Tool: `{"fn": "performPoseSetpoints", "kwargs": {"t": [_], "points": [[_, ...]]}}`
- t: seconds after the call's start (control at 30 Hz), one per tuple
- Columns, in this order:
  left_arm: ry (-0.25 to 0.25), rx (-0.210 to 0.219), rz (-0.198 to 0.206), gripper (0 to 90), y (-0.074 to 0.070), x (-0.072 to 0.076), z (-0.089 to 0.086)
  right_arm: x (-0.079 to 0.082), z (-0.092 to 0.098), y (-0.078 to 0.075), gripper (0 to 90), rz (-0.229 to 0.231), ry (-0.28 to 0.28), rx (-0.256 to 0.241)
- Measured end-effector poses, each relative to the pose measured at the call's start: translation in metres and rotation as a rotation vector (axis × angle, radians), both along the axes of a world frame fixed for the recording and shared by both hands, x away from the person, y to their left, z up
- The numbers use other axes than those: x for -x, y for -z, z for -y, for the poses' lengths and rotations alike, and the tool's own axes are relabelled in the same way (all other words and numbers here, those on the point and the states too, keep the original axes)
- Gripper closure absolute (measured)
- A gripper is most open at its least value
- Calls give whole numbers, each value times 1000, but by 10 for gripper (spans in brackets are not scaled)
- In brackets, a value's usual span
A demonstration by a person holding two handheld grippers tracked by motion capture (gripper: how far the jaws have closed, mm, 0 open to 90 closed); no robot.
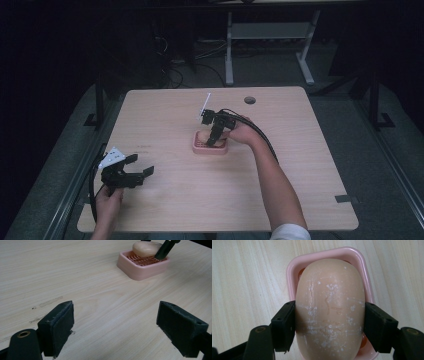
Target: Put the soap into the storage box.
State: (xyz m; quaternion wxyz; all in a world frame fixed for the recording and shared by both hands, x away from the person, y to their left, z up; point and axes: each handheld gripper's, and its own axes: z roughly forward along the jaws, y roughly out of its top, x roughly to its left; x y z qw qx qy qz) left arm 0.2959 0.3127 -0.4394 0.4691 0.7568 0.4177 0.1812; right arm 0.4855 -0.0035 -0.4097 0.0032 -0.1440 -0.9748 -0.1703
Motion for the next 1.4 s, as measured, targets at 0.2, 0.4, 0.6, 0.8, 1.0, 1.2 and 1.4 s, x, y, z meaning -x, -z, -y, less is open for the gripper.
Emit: {"fn": "performPoseSetpoints", "kwargs": {"t": [0.2,0.4,0.6,0.8,1.0,1.2,1.4], "points": [[0,1,0,143,0,0,0,-1,0,1,317,-1,4,-5],[-1,3,0,143,0,0,0,-1,0,3,316,1,4,4],[0,1,0,142,0,0,-1,-1,-1,4,316,0,2,2],[-3,1,-1,142,0,0,-1,-1,-1,4,317,2,1,4],[-1,1,1,143,0,0,-1,0,2,-8,358,24,8,-53],[0,-1,2,143,0,0,-1,-1,6,-7,339,12,12,-46],[-2,-1,2,143,0,0,-1,-1,8,-4,325,3,21,-47]]}}
